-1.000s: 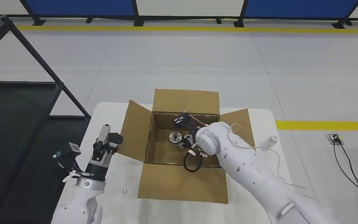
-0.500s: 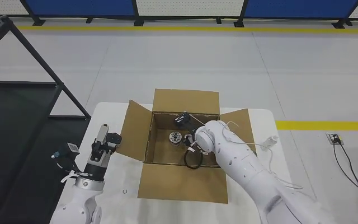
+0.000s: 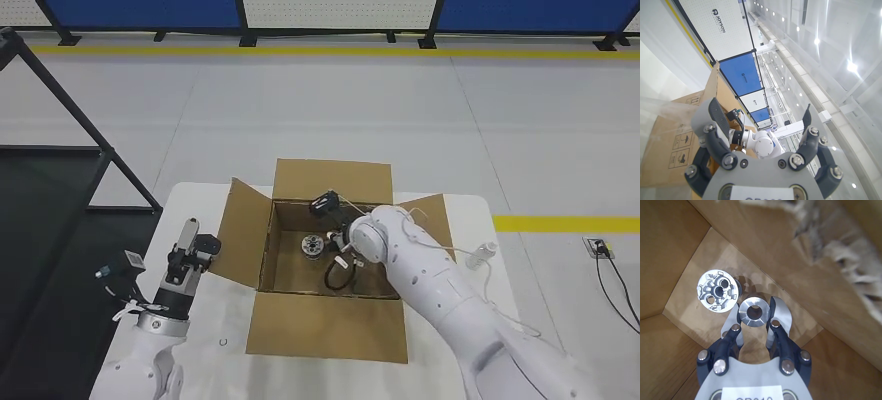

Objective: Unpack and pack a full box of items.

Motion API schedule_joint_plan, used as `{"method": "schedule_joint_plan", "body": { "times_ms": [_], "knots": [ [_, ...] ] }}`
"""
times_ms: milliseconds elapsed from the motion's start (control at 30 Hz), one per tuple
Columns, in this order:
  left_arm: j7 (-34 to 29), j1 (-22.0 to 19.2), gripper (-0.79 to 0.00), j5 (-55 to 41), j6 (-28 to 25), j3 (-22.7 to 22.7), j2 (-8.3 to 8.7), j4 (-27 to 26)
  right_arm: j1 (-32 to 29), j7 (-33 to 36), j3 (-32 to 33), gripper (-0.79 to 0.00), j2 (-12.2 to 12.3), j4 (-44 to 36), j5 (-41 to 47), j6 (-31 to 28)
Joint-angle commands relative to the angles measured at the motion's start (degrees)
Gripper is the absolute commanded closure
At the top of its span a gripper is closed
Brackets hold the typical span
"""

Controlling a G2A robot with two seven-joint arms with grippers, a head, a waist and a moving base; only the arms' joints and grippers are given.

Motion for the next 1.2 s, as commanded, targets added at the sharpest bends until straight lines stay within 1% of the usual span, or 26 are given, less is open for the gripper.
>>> {"method": "schedule_joint_plan", "body": {
  "times_ms": [0, 133, 233, 333, 433, 500, 567, 800, 933, 1067, 1167],
  "knots": [
    [-0.24, -0.37, -0.785, 0.16, 0.14, 0.50, 0.00, 0.25, -0.48, 0.83, 0.93, 0.000, 0.83, -2.23, -0.69, 1.12],
    [-0.70, -1.23, -0.785, 0.55, 0.35, 1.42, 0.01, 0.72, -2.84, 2.97, 3.85, 0.000, 3.37, -9.80, -3.09, 4.79],
    [-0.97, -1.88, -0.785, 0.76, 0.61, 1.93, 0.03, 0.94, -6.62, 5.35, 7.22, 0.000, 5.98, -19.21, -5.65, 7.45],
    [-1.16, -2.42, -0.785, 1.03, 0.84, 2.32, 0.05, 1.14, -12.59, 8.96, 12.09, 0.000, 9.10, -31.63, -9.09, 9.25],
    [-1.31, -2.80, -0.785, 1.23, 1.01, 2.65, 0.07, 1.34, -20.10, 12.26, 18.28, 0.000, 12.07, -45.04, -12.08, 9.23],
    [-1.42, -3.02, -0.785, 1.31, 1.15, 2.85, 0.09, 1.43, -25.15, 13.17, 22.44, 0.000, 13.61, -53.00, -13.20, 8.32],
    [-1.61, -3.24, -0.785, 1.31, 1.25, 3.07, 0.11, 1.54, -29.59, 12.57, 26.34, 0.000, 14.74, -59.69, -13.71, 7.70],
    [-2.81, -4.47, -0.785, 1.90, 1.81, 4.50, 0.15, 1.94, -40.87, 12.02, 37.30, 0.000, 17.06, -77.61, -19.04, 11.52],
    [-3.58, -5.49, -0.785, 2.36, 2.34, 5.56, 0.16, 2.32, -47.39, 12.08, 44.28, 0.000, 18.01, -86.06, -20.58, 13.50],
    [-3.82, -6.33, -0.785, 2.90, 2.75, 6.46, 0.15, 2.85, -53.97, 11.15, 50.25, 0.000, 18.61, -92.01, -20.31, 14.61],
    [-3.79, -6.62, -0.785, 3.08, 2.72, 6.58, 0.18, 3.01, -57.66, 10.10, 53.36, 0.000, 18.85, -94.01, -19.14, 14.82]
  ]
}}
